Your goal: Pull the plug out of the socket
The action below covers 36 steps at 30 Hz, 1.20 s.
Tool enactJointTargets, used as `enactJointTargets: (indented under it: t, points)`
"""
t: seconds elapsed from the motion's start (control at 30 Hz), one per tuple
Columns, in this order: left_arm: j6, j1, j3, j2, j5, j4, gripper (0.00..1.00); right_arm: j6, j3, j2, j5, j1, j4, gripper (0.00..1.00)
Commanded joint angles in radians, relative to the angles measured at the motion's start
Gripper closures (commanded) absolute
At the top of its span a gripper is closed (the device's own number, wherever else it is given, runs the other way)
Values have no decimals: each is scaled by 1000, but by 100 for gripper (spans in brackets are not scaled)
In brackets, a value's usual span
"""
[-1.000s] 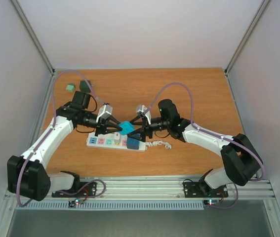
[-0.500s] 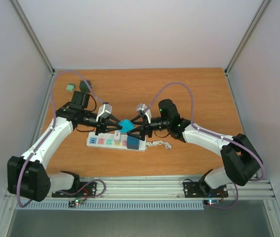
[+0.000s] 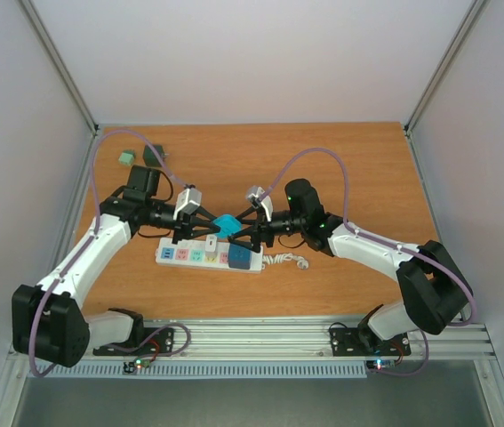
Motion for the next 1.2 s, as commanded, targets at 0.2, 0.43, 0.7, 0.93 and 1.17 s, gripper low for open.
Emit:
enactJointTargets:
  t: [0.2,0.43,0.7,0.93,1.17]
  points:
    - [-17,-49,-46,-23,-62,33,97,70,48,8,42,16,118,12]
    - [-37,-72,-56,-24,-102,62,98,70,52,6,41,19,117,12]
    - [6,-74,-46,-26,-68,15,98,47,45,12,65,19,107,14]
    - [40,-74,-36,-21,-43,-26,98,2,53,7,90,19,67,14]
    - [106,-73,-16,-9,-35,-102,99,-108,103,-8,116,13,-27,15]
